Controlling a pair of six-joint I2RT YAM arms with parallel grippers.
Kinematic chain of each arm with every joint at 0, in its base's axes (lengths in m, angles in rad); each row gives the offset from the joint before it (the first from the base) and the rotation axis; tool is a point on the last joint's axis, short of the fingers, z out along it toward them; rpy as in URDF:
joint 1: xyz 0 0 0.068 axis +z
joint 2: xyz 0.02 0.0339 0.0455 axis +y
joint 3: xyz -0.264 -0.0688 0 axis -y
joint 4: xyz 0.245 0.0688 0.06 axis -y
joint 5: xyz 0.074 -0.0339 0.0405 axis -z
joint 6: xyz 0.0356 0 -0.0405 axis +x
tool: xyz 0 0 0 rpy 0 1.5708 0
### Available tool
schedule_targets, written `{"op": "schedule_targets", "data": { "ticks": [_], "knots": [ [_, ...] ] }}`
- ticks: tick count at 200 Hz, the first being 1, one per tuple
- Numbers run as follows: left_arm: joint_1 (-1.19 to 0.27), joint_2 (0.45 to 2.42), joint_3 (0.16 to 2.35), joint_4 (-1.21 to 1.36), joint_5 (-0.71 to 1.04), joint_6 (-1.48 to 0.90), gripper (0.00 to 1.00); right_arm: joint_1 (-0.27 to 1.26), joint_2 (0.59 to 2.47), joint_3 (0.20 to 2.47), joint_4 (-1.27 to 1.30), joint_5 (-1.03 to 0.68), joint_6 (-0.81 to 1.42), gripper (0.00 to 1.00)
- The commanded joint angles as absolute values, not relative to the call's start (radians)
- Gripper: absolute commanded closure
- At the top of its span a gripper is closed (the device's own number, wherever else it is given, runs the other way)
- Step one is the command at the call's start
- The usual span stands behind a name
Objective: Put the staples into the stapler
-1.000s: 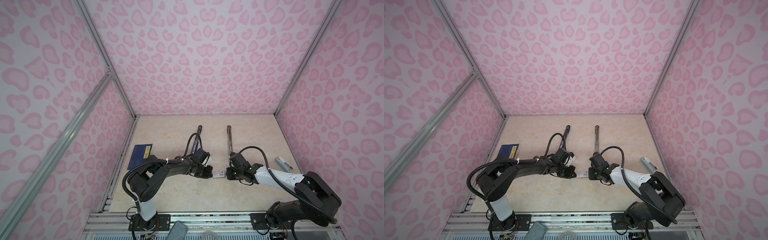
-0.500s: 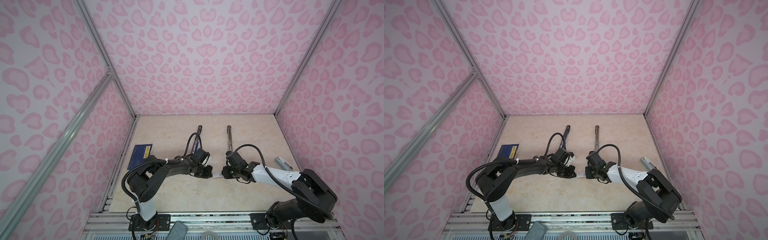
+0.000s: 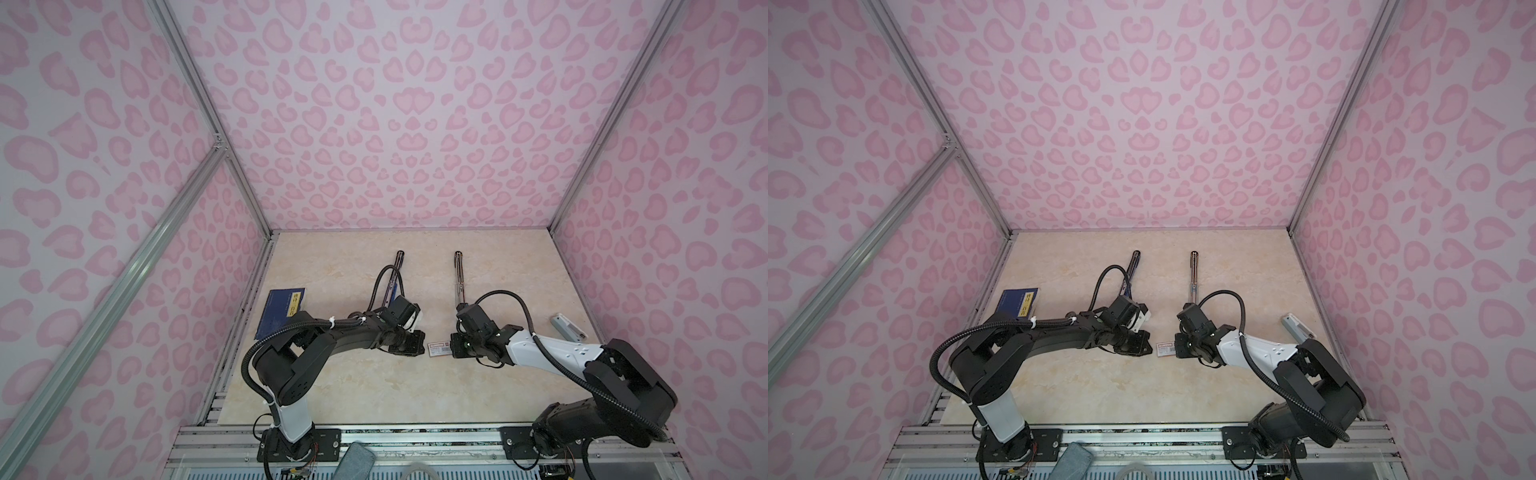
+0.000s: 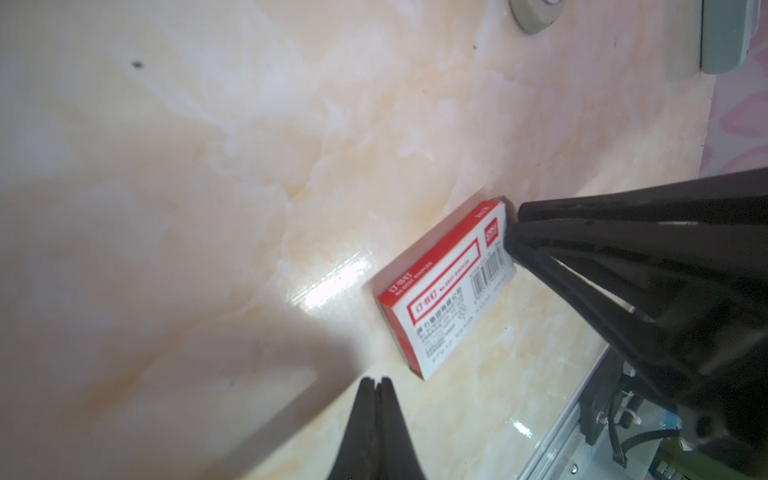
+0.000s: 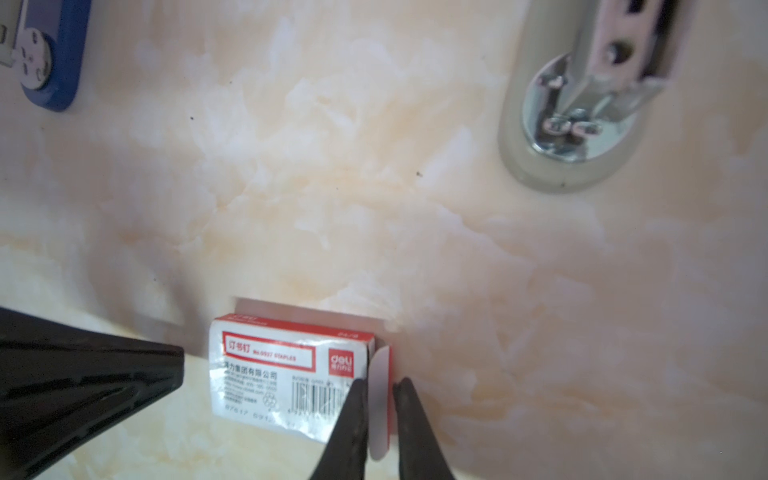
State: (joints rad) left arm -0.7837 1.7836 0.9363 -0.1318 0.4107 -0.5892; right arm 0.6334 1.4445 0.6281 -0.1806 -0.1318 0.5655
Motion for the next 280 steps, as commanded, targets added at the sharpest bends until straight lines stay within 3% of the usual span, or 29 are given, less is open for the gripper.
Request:
{"op": "schedule_targets", "data": {
  "ticks": [1, 44, 102, 132, 186, 250, 280],
  "knots": [
    [-0.784, 1.775, 0.943, -0.131, 0.406, -0.588, 0.95, 0.631, 1.441, 0.614, -0.174, -0.139, 0.580, 0.85],
    [-0.784, 1.766, 0.945, -0.119, 0.417, -0.592, 0.86, 0.601, 1.411, 0.576, -0.137, -0.183, 0.605, 0.88],
    [-0.785, 1.780, 0.950, -0.101, 0.442, -0.600, 0.60, 0.589, 1.420, 0.538, -0.042, -0.258, 0.651, 0.92],
    [-0.785, 1.791, 0.954, -0.095, 0.445, -0.601, 0.58, 0.590, 1.435, 0.528, -0.002, -0.277, 0.674, 0.93],
    [-0.785, 1.834, 0.975, -0.107, 0.445, -0.601, 0.63, 0.591, 1.432, 0.528, 0.005, -0.281, 0.675, 0.93],
    [-0.783, 1.849, 0.977, -0.122, 0.435, -0.595, 0.96, 0.592, 1.437, 0.522, 0.001, -0.280, 0.673, 0.94],
    [-0.780, 1.834, 0.963, -0.133, 0.423, -0.592, 0.97, 0.580, 1.420, 0.514, -0.021, -0.256, 0.672, 0.95]
  ]
}}
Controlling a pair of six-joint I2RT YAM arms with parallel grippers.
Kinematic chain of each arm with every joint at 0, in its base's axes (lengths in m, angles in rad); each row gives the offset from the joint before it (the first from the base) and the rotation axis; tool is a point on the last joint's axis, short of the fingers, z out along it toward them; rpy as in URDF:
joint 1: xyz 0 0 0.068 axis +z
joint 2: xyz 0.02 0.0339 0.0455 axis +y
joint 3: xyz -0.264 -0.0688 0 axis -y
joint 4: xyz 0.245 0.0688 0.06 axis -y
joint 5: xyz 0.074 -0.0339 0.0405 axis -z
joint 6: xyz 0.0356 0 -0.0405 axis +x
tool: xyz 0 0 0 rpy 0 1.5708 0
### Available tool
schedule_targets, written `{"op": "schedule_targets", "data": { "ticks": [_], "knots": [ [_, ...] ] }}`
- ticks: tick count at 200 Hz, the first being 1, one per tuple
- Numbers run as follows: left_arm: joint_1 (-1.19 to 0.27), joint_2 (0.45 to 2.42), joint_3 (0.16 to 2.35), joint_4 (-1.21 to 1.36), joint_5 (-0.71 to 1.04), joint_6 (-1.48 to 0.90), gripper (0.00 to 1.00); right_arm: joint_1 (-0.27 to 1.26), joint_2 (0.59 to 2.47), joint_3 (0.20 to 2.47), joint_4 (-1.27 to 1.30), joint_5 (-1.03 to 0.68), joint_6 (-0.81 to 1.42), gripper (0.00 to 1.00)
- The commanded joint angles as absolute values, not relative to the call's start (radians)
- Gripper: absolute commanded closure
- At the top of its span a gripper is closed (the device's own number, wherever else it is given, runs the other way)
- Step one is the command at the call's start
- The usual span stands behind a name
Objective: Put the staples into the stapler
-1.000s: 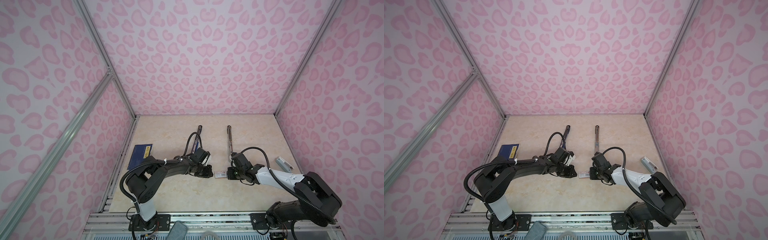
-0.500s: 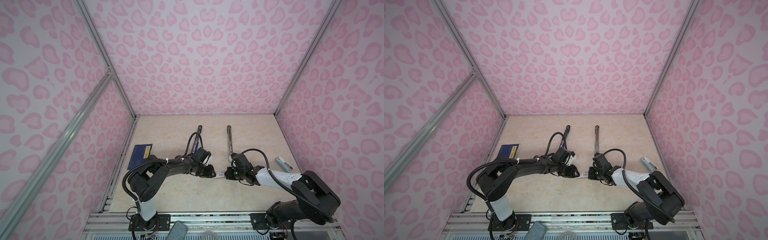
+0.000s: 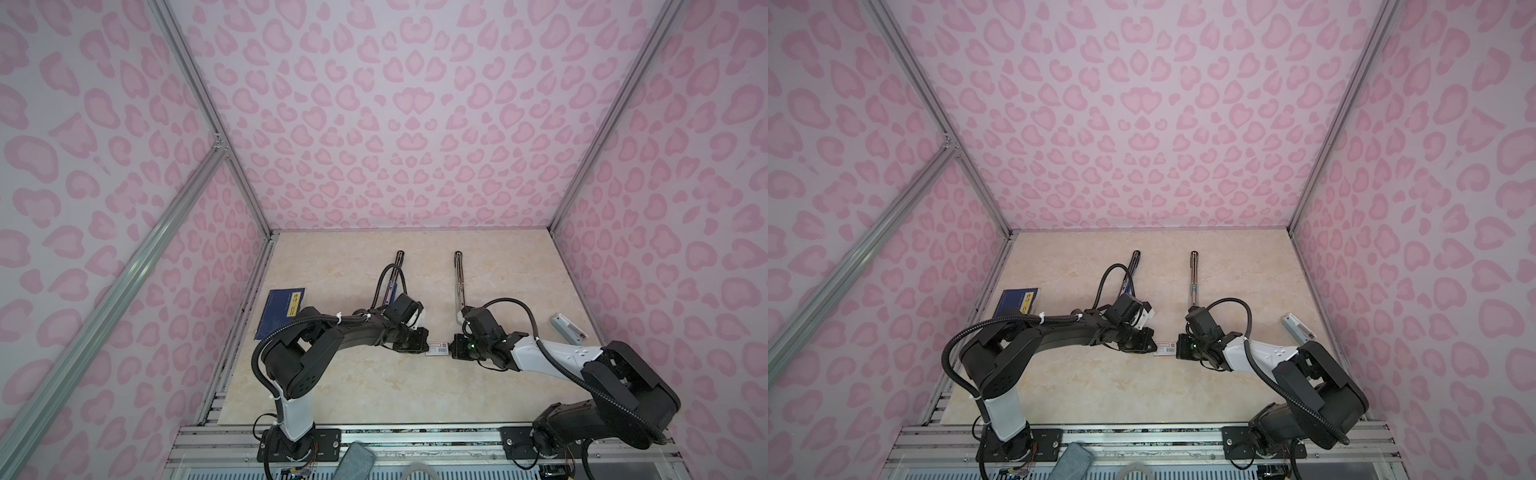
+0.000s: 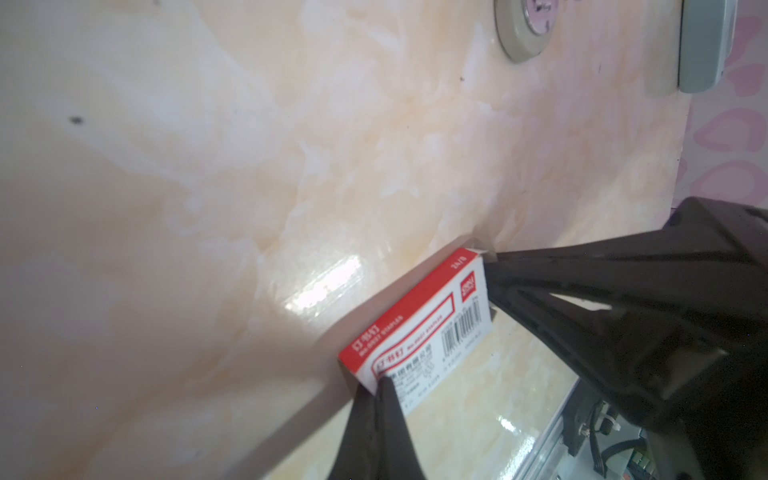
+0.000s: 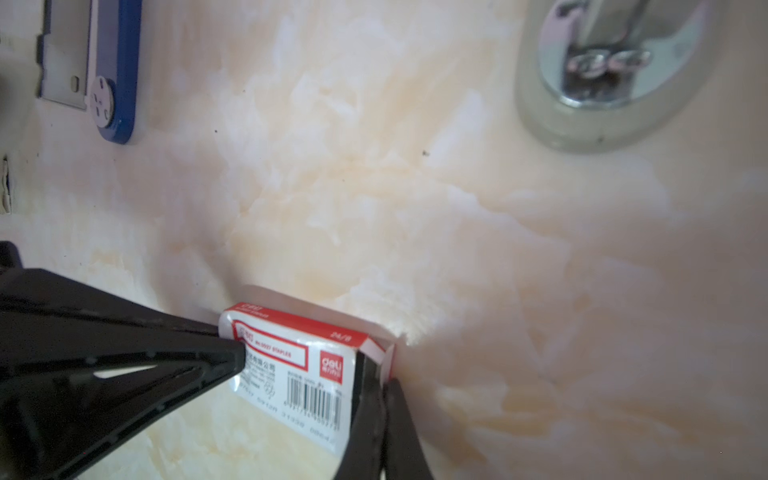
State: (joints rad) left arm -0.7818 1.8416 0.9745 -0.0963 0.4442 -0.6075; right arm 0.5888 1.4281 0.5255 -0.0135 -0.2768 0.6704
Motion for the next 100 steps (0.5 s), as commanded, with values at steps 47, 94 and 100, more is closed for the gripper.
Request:
{"op": "schedule_targets", "data": {
  "ticks": [47, 94, 100],
  "knots": [
    [-0.770, 1.819, 0.951, -0.145, 0.422, -0.584, 0.97, 0.553, 1.387, 0.500, -0.059, -0.234, 0.658, 0.96],
    [-0.767, 1.821, 0.969, -0.163, 0.423, -0.579, 0.90, 0.552, 1.387, 0.502, -0.069, -0.235, 0.649, 0.96],
    [-0.767, 1.821, 0.972, -0.166, 0.426, -0.577, 0.91, 0.553, 1.388, 0.502, -0.072, -0.235, 0.647, 0.96]
  ]
}}
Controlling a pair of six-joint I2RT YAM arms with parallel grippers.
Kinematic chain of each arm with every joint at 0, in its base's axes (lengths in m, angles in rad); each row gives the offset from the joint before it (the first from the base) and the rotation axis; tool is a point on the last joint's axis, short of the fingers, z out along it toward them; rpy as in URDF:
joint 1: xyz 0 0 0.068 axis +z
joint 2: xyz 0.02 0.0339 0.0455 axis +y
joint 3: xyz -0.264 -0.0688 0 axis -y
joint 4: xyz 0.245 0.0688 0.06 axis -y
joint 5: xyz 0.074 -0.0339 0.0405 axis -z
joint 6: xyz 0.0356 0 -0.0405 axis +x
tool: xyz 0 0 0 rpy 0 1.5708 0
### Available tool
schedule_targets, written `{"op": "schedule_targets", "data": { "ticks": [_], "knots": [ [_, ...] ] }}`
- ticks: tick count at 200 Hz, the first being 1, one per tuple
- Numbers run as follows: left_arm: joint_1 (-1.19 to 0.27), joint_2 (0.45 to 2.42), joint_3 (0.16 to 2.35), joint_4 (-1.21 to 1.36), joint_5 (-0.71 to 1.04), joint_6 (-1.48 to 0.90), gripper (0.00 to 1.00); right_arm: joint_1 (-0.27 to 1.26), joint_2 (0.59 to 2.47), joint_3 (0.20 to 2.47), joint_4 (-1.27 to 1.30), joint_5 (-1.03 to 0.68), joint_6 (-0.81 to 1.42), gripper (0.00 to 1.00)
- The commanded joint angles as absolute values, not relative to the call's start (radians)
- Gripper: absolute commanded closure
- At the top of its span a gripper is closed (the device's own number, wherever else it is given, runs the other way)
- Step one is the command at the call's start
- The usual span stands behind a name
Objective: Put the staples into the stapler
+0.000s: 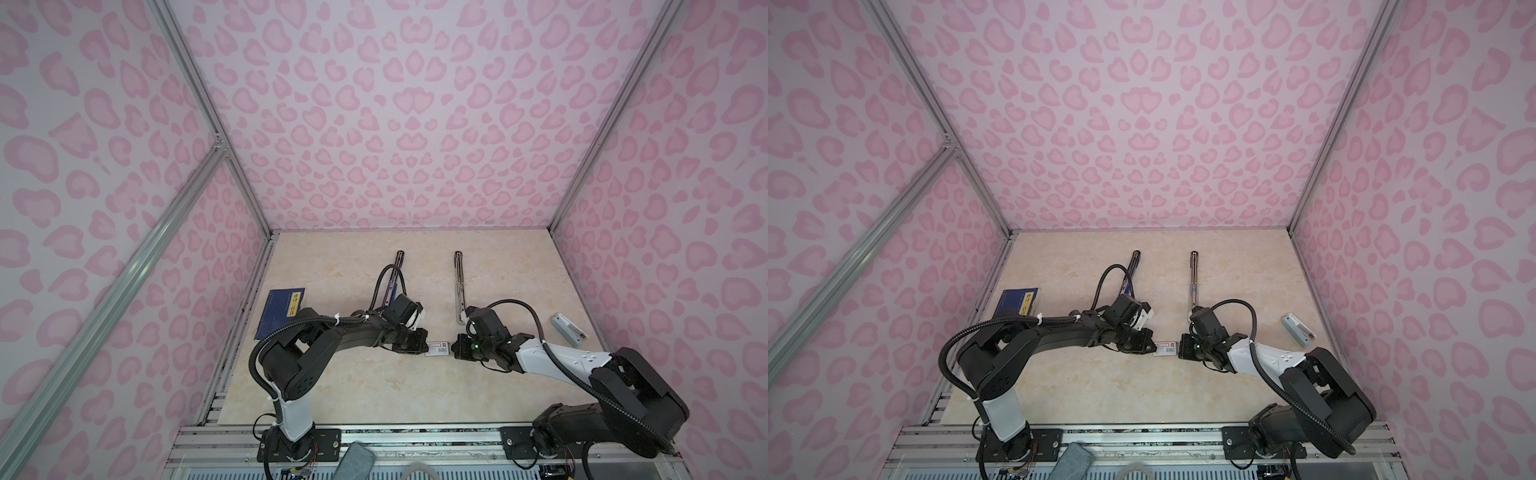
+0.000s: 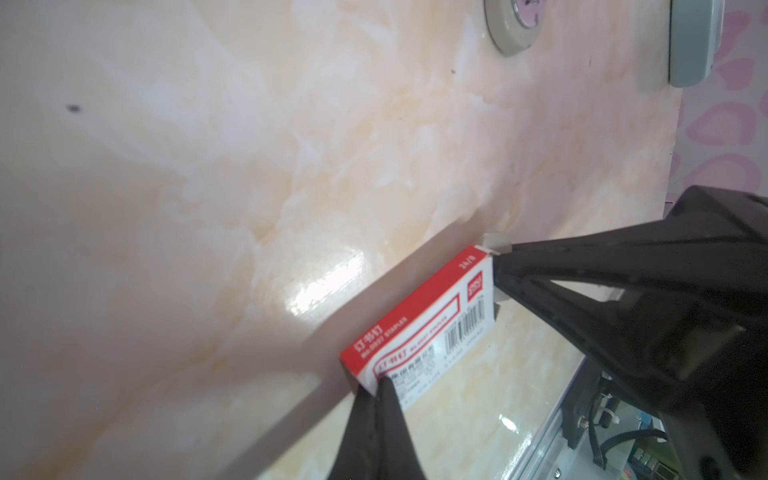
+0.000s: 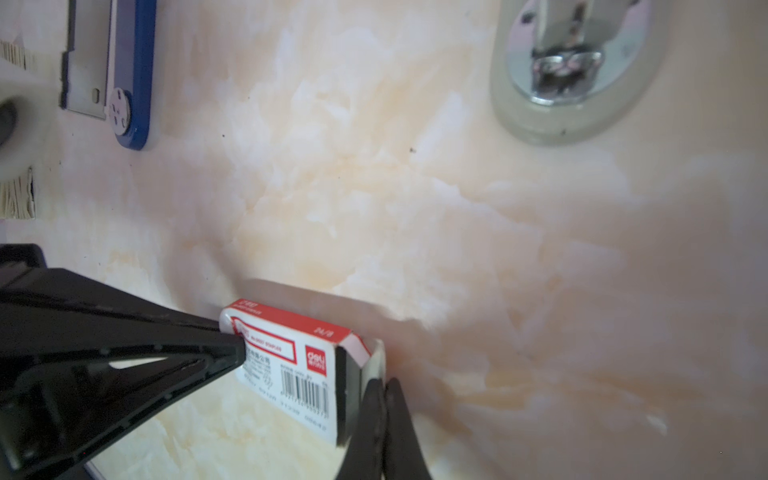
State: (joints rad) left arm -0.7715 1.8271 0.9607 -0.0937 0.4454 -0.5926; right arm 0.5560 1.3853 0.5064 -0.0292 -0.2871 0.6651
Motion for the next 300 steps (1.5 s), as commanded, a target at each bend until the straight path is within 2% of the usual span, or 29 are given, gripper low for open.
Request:
{"op": "schedule_targets", "data": {
  "ticks": [1, 27, 40, 52, 71, 86, 101, 147, 166, 190, 225, 300],
  "knots": [
    [-0.767, 1.821, 0.972, -0.166, 0.426, -0.577, 0.92, 0.553, 1.388, 0.502, -0.073, -0.234, 0.646, 0.96],
    [-0.765, 1.821, 0.981, -0.185, 0.422, -0.572, 0.92, 0.552, 1.391, 0.503, -0.085, -0.222, 0.640, 0.97],
    [-0.765, 1.819, 0.983, -0.190, 0.421, -0.571, 0.97, 0.553, 1.391, 0.503, -0.086, -0.218, 0.638, 0.97],
    [-0.765, 1.816, 0.983, -0.192, 0.423, -0.572, 0.97, 0.552, 1.392, 0.502, -0.075, -0.227, 0.639, 0.97],
    [-0.764, 1.812, 0.991, -0.189, 0.432, -0.576, 0.88, 0.552, 1.395, 0.502, -0.067, -0.234, 0.641, 0.97],
    [-0.764, 1.803, 0.997, -0.184, 0.441, -0.581, 0.74, 0.552, 1.397, 0.503, -0.063, -0.236, 0.642, 0.97],
    [-0.764, 1.802, 1.004, -0.179, 0.449, -0.584, 0.65, 0.552, 1.402, 0.504, -0.060, -0.237, 0.641, 0.97],
    [-0.767, 1.845, 1.027, -0.163, 0.477, -0.594, 0.65, 0.558, 1.421, 0.508, -0.038, -0.246, 0.647, 0.97],
    [-0.768, 1.858, 1.031, -0.163, 0.476, -0.597, 0.67, 0.563, 1.425, 0.509, -0.033, -0.244, 0.648, 0.97],
    [-0.769, 1.867, 1.031, -0.162, 0.470, -0.598, 0.76, 0.563, 1.426, 0.509, -0.031, -0.248, 0.649, 0.97],
    [-0.768, 1.866, 1.032, -0.162, 0.465, -0.597, 0.96, 0.563, 1.430, 0.508, -0.035, -0.247, 0.646, 0.97],
    [-0.766, 1.858, 1.032, -0.182, 0.444, -0.588, 0.97, 0.548, 1.383, 0.491, -0.074, -0.208, 0.645, 0.97]
  ]
}}
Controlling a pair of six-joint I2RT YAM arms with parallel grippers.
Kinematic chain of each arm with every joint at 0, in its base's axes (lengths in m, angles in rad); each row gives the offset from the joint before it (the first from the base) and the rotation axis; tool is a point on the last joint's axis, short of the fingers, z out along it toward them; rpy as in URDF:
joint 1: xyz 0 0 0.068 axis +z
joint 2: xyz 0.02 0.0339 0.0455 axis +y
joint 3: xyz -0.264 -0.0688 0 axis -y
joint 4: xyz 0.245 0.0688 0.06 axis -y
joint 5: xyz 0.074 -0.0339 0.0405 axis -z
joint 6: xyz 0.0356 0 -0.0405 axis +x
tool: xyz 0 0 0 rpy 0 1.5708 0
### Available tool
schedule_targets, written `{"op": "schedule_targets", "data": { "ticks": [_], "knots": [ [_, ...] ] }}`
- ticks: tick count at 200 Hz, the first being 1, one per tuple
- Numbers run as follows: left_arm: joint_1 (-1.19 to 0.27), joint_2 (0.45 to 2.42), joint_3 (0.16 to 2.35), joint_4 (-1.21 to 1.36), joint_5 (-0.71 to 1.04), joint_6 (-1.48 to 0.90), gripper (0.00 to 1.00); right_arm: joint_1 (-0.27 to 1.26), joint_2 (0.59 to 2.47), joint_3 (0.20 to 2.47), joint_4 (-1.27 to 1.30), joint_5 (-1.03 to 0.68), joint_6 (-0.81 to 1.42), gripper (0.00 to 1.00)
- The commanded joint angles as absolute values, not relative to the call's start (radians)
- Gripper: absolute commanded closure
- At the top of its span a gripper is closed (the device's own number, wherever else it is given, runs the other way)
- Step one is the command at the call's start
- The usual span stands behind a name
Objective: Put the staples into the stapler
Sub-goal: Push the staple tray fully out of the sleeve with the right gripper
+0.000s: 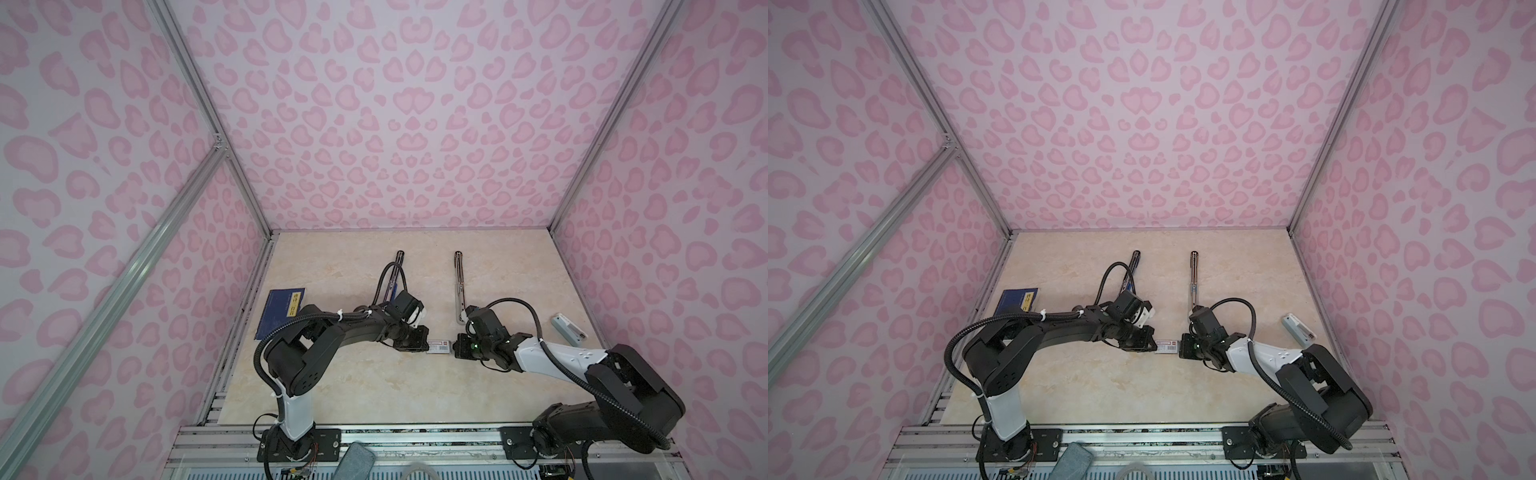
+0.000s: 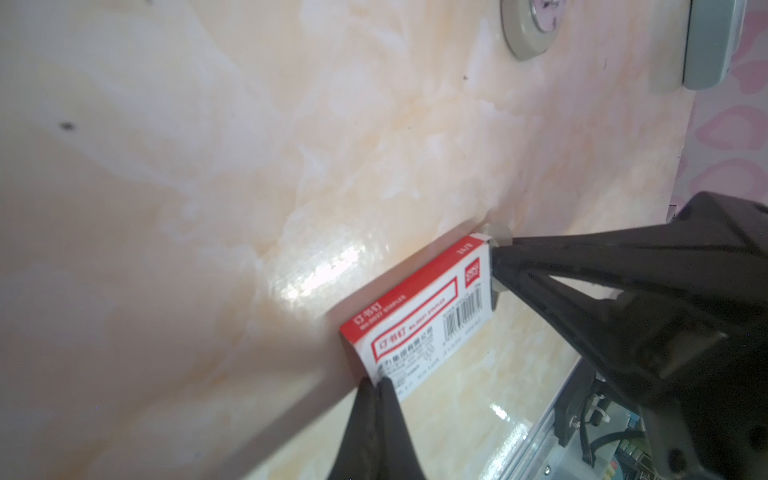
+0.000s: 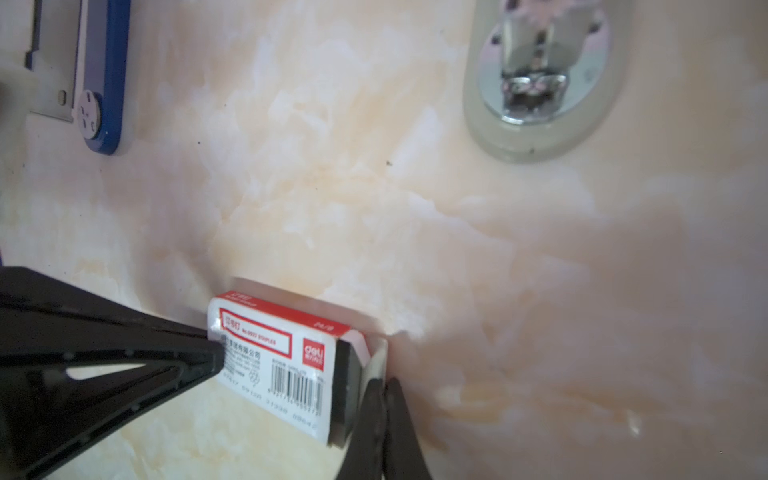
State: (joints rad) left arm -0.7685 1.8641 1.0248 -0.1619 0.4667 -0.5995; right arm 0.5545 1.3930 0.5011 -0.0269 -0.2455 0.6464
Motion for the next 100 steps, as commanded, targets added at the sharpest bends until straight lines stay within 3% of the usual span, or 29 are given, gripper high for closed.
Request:
{"op": "schedule_targets", "data": {
  "ticks": [1, 100],
  "knots": [
    [-0.765, 1.859, 1.032, -0.182, 0.444, -0.588, 0.97, 0.548, 1.383, 0.491, -0.074, -0.208, 0.644, 0.97],
    [-0.762, 1.829, 1.013, -0.206, 0.419, -0.584, 0.97, 0.548, 1.377, 0.494, -0.056, -0.235, 0.647, 0.97]
  ]
}}
